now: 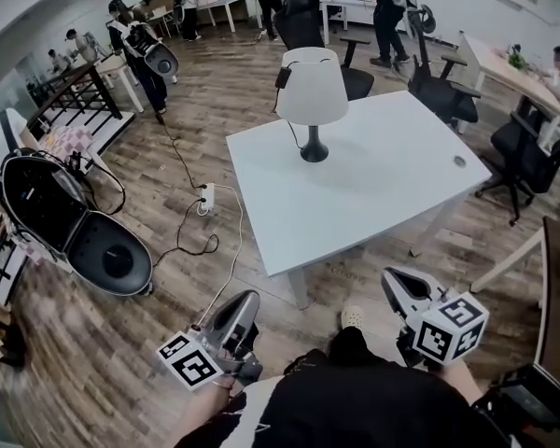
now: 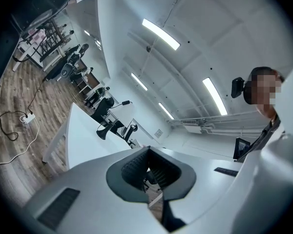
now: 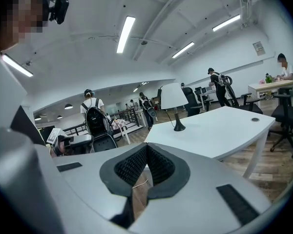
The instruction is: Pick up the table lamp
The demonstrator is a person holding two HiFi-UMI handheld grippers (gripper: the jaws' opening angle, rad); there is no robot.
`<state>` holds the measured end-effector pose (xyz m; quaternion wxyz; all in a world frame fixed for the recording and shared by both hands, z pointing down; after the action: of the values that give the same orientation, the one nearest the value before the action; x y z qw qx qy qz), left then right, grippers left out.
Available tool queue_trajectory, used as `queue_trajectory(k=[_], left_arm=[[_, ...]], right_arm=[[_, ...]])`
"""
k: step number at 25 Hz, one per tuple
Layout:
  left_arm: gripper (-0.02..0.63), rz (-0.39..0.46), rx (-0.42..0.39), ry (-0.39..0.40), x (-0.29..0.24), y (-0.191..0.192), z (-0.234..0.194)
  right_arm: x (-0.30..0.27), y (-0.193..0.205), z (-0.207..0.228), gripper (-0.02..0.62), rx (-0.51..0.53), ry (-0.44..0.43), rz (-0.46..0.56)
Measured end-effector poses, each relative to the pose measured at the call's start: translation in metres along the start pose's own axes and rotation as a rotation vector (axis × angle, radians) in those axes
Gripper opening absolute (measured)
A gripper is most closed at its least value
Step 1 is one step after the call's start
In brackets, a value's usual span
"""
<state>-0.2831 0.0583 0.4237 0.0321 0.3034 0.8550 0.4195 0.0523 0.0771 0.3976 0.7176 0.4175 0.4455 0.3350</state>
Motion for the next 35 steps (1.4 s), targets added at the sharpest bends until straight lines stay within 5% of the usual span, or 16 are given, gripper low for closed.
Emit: queue_trajectory(k=[9,23,35], left_arm=[[0.014,0.020,-0.012,-0.037,-0.032,-0.008,-0.017],[0.014,0.107,-0.076,-0.124,-0.125,-0.059,-0.060],[0.014,0.160,-0.118,-0.237,-0.193,-0.073,-0.089]], right_arm=[[-0.032,-0.018,0.042,0.012,-0.016,-0.002,-0.015],[-0.138,-0.118,0.116,0.012,0.048,-0.124,0.022],[-0.189,-0.158,0.188,0.012,0.035,-0.169,0.029]])
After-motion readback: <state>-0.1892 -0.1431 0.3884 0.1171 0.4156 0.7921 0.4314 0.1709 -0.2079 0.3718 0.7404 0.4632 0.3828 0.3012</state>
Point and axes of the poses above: the fingertips, and each gripper's own axes: x backward along the fingers, z to its right, y out of its underside, the point moved 8 cm from there along x, backward along the fingers, and after that the axes turned 9 degrees about y, right-handed, at the moved point
